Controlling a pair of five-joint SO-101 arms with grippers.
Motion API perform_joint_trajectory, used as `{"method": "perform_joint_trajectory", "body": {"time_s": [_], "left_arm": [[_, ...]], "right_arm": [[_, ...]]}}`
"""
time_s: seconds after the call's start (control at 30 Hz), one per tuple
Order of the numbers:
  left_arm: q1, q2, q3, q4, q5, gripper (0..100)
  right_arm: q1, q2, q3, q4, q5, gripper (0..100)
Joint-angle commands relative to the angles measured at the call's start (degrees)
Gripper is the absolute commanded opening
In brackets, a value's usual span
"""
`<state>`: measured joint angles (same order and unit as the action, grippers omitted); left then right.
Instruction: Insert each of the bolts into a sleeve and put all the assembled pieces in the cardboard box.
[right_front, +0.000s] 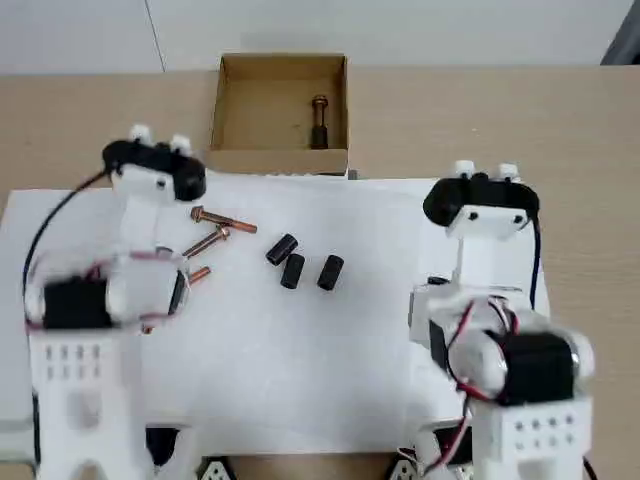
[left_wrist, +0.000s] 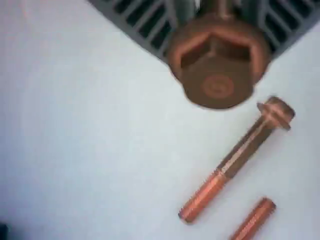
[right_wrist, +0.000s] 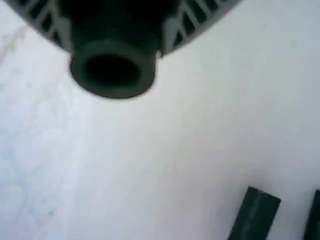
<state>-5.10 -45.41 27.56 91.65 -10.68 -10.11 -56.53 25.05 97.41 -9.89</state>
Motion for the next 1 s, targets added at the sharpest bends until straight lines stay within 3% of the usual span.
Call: {"method": "perform_joint_trajectory", "body": {"time_s": [0.0, 0.1, 0.33, 0.63, 0.87, 0.97], "left_arm": [[0.44, -15.91, 11.38, -10.11, 0.35, 1], [0.53, -25.93, 21.32, -17.41, 1.41, 1], [3.16, -43.96, 37.32, -29.54, 13.45, 1], [10.99, -58.73, 46.46, -32.97, 26.29, 1], [12.75, -58.73, 47.78, -33.14, 41.85, 1], [12.75, -58.73, 47.69, -33.67, 44.40, 1]], "right_arm": [[0.22, -4.09, 3.43, -4.35, 1.49, 0.3], [0.04, -6.55, 9.93, -10.77, 1.49, 0.3], [-0.40, -12.44, 29.45, -30.20, 2.99, 0.3], [-14.99, -18.51, 41.76, -42.86, 4.66, 0.3], [-21.93, -18.95, 50.99, -55.69, 11.96, 0.3], [-25.80, -18.95, 52.75, -59.82, 14.77, 0.3]]}}
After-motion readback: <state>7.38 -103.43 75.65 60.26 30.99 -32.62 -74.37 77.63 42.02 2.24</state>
